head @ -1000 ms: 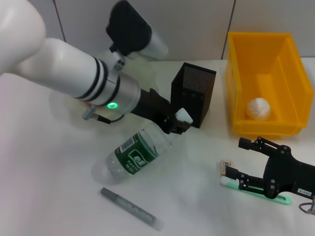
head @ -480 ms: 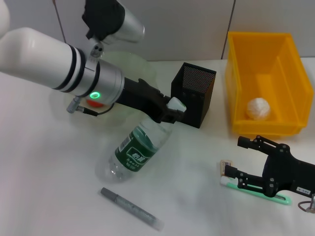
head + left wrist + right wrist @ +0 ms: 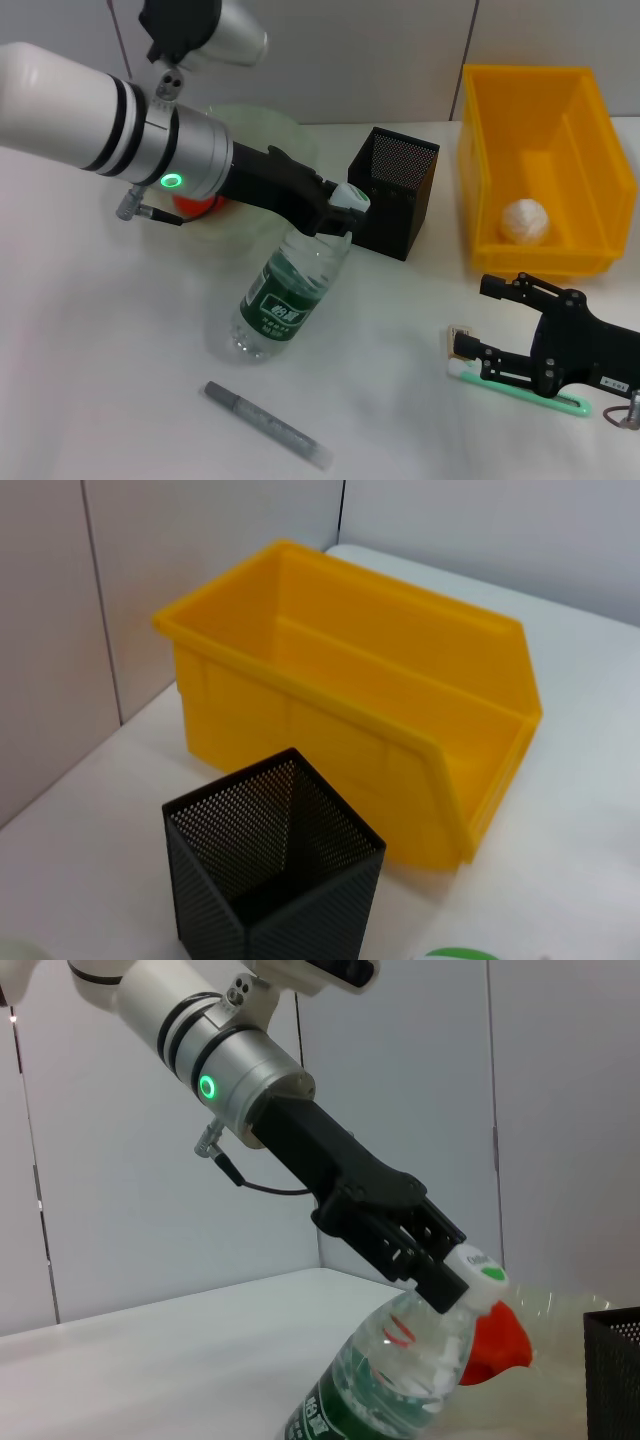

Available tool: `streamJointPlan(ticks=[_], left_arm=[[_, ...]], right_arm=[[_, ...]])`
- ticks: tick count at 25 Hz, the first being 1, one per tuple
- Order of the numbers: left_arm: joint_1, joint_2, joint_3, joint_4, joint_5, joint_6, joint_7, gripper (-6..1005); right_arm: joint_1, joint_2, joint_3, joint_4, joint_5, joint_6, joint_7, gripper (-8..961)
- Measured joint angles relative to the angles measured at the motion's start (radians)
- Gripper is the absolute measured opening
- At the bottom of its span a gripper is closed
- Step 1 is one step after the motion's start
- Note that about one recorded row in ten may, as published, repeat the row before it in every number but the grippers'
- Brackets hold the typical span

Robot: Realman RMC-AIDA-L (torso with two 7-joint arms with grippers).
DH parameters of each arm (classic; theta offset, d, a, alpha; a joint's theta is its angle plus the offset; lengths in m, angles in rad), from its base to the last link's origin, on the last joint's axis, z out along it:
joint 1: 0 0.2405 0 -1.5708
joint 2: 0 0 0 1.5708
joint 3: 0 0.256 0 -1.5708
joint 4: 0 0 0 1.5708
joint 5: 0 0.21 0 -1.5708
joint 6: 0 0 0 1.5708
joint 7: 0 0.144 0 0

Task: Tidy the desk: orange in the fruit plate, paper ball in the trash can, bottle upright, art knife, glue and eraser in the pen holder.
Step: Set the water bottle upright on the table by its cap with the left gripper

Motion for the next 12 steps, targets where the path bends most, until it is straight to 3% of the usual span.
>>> streamJointPlan(ticks=[12], left_arm=[[0.028,0.0,-0.052,0.054,-0.014,0.043,0.029,436]], right_arm=[[0.006,0.002,-0.003,0.002,0.0,0.005,0.016,769]])
